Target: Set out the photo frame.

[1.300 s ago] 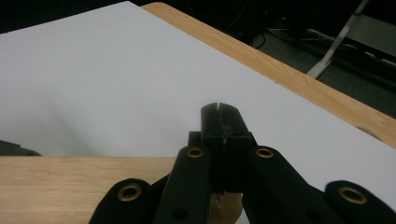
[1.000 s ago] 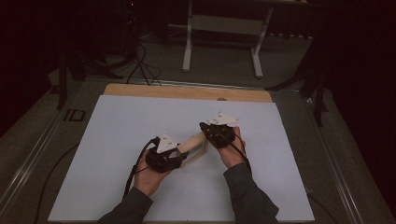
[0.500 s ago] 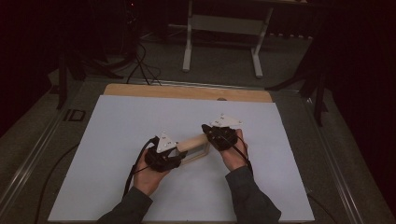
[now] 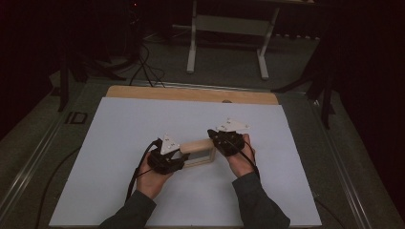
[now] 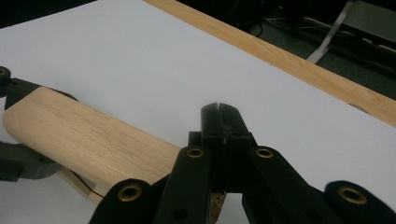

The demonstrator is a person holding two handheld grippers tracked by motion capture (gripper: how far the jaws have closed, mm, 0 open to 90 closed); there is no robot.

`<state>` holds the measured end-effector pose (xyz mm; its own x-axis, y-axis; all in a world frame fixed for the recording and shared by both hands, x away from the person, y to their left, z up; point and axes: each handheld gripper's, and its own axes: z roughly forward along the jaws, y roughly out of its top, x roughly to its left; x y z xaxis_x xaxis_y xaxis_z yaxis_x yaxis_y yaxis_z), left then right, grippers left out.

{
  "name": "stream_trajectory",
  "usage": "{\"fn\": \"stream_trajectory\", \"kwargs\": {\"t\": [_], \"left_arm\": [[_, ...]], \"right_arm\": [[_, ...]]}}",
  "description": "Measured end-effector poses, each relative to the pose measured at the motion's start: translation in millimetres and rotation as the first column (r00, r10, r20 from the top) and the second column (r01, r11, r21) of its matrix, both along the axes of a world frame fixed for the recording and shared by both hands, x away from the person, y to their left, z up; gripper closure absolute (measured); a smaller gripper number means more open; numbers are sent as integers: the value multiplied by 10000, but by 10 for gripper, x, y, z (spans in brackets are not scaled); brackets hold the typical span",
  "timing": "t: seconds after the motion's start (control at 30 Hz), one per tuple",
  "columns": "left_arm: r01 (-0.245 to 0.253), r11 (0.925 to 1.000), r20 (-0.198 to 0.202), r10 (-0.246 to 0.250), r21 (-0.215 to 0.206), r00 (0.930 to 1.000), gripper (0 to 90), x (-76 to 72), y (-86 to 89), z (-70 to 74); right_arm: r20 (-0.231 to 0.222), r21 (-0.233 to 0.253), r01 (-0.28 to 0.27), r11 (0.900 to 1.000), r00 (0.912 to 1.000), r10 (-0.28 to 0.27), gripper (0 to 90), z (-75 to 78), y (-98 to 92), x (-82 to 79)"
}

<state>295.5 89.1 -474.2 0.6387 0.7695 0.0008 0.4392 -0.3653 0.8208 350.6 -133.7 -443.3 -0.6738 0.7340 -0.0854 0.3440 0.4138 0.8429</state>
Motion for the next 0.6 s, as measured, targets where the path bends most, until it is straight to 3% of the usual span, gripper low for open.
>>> {"fn": "stream_trajectory", "kwargs": {"t": [0.6], "left_arm": [[-53,10000,-32,53,29,10000,538,37,3,5]], "right_arm": [[-346,153,205,9997,9992,-200,900,18,-33,-46]]}}
